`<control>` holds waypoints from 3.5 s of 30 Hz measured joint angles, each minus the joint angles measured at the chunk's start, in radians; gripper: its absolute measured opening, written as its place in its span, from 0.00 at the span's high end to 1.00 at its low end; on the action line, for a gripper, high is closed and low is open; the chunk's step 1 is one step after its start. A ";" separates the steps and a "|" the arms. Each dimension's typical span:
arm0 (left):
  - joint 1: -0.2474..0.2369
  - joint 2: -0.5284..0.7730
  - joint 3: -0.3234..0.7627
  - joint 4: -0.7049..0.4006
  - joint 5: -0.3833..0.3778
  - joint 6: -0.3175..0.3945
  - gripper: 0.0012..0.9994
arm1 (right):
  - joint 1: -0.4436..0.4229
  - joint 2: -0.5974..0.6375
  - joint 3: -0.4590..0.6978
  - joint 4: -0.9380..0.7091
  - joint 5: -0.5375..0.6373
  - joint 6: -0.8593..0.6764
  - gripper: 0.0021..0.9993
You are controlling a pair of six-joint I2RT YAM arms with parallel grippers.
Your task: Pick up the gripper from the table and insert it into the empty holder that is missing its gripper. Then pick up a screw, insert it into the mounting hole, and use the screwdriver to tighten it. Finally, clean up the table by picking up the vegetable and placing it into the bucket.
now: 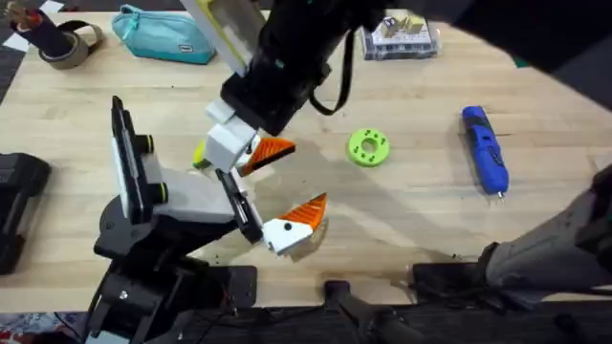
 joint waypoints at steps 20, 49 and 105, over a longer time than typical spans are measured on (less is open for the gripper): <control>0.000 0.000 0.000 0.000 0.000 0.000 0.01 | 0.000 0.045 0.000 0.010 -0.009 0.008 0.33; 0.000 0.000 0.000 0.000 0.000 0.000 0.01 | 0.000 0.057 0.000 -0.024 -0.010 0.012 0.54; 0.000 0.000 0.000 0.000 0.000 0.000 0.01 | 0.013 0.057 0.036 -0.038 -0.011 0.011 1.00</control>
